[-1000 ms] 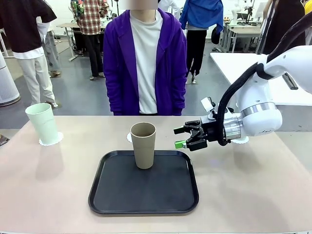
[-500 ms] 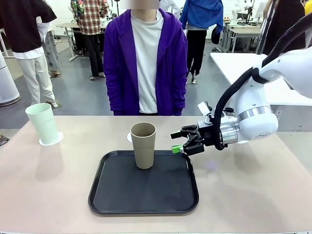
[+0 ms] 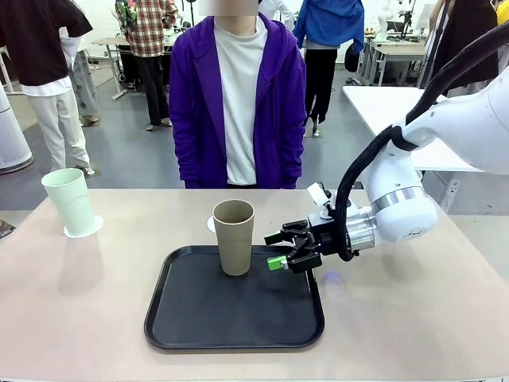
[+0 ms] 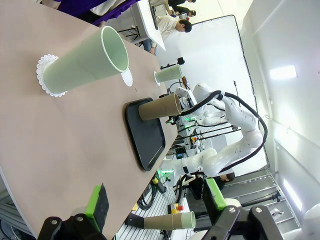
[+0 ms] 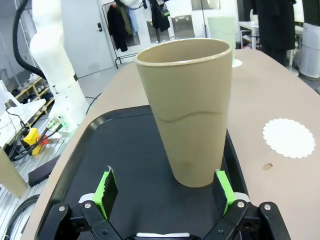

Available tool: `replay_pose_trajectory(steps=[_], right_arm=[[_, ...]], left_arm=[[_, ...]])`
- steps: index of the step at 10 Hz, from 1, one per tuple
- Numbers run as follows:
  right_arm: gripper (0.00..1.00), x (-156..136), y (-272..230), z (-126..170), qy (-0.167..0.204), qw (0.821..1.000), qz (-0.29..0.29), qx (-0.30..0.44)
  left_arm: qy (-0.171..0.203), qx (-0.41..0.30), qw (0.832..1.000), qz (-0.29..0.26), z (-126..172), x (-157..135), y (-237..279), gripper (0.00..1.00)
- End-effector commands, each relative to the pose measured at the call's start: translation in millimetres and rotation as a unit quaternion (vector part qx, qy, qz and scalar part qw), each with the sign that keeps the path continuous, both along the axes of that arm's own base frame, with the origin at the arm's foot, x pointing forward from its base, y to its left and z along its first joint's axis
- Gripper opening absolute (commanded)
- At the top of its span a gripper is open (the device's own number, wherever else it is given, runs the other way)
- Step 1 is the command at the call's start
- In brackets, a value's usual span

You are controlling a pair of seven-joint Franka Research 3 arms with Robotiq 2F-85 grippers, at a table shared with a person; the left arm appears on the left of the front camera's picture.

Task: Place coasters on the table and set cups on them.
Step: Take one Reusable plastic cup from the Flat Tray and place it on a coaster set by the human.

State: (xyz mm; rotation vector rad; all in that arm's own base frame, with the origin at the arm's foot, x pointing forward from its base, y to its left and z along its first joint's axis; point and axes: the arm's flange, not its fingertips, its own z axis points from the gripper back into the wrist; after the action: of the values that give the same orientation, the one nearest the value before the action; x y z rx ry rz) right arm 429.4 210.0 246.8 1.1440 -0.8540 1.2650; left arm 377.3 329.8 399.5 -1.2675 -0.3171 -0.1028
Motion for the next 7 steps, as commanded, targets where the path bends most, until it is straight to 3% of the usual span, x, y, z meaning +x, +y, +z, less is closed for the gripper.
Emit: replay_pose_trajectory(steps=[1, 7], right_arm=[[1.0, 9.8, 14.5, -8.3, -0.023, 1.0, -0.01, 0.012], [1.0, 17.3, 27.9, -13.0, -0.042, 0.999, 0.019, 0.023]], left_arm=[[0.003, 0.001, 1.0, 0.003, 2.4, -1.1, 0.6, 1.0], [0.003, 0.001, 1.0, 0.003, 2.4, -1.1, 0.6, 1.0]])
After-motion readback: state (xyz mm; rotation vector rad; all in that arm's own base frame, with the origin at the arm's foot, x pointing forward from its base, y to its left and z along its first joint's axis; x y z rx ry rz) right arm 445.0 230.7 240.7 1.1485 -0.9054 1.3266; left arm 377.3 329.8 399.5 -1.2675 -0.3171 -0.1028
